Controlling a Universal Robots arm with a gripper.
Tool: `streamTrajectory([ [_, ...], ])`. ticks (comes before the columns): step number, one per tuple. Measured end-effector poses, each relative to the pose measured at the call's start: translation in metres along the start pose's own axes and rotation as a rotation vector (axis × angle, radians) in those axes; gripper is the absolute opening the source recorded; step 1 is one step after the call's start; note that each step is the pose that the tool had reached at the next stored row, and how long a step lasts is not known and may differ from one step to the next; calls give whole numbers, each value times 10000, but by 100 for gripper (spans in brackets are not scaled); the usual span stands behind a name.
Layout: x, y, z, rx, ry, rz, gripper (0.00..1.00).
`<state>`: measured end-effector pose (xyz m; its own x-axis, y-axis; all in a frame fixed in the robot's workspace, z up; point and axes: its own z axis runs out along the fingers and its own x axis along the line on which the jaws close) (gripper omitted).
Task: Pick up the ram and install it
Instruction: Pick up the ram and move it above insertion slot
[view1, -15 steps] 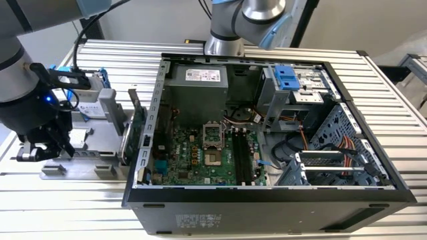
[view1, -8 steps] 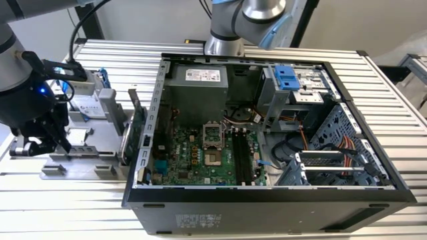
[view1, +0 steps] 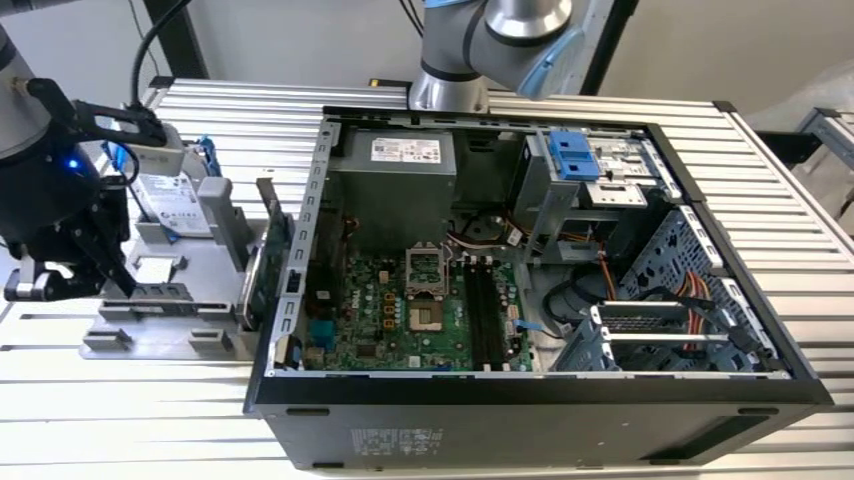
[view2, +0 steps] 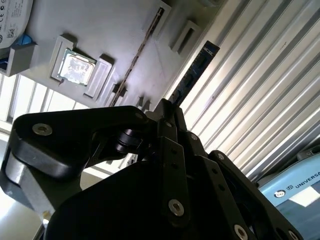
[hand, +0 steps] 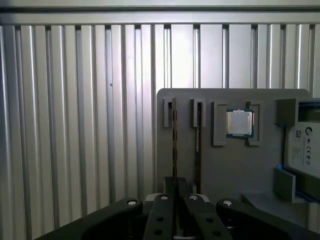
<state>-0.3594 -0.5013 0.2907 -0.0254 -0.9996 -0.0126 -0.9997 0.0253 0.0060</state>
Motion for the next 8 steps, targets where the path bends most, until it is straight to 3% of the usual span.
streamTrajectory([
  [8, -3, 2, -147, 2, 18, 0, 0],
])
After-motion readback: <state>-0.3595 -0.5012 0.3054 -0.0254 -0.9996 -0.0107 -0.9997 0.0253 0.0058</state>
